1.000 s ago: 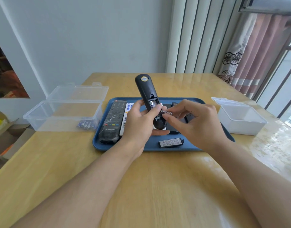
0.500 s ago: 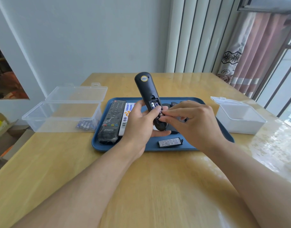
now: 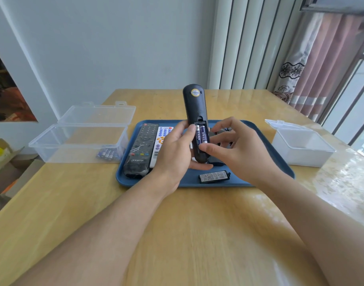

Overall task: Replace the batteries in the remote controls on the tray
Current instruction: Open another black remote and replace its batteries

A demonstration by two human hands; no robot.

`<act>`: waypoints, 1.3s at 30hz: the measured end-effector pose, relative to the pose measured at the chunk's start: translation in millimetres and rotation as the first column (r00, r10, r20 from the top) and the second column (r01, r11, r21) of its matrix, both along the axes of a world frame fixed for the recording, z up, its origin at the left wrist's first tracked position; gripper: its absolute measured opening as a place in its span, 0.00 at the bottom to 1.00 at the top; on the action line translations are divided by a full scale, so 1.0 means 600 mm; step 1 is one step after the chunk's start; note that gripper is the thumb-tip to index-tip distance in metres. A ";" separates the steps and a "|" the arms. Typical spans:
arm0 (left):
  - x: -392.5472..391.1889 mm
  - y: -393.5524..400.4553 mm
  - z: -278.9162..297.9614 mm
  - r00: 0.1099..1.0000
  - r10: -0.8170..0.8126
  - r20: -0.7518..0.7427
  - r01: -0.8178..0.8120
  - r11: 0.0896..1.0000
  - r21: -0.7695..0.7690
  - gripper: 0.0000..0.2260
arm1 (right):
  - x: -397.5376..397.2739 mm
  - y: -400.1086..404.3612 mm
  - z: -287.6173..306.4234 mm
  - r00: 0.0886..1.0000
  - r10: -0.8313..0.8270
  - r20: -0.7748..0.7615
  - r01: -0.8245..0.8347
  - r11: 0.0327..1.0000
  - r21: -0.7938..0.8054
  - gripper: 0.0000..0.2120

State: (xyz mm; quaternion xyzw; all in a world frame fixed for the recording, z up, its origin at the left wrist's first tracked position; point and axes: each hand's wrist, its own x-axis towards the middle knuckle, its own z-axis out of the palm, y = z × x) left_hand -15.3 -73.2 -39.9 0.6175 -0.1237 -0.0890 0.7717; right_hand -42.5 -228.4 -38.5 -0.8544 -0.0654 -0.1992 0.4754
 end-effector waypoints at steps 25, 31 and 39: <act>0.011 0.003 0.003 0.979 0.203 -0.037 -0.204 0.978 -0.041 0.10 | -0.005 -0.028 0.025 0.988 0.009 -0.154 -0.057 0.949 -0.309 0.09; 0.009 0.006 0.009 0.977 0.192 -0.093 -0.201 0.975 -0.093 0.10 | -0.013 -0.035 0.033 0.917 -0.085 -0.389 -0.211 0.726 -0.655 0.12; 0.005 0.006 0.010 0.984 0.163 -0.074 -0.169 0.982 -0.086 0.10 | -0.009 -0.039 0.028 0.961 0.039 -0.275 -0.173 0.859 -0.481 0.11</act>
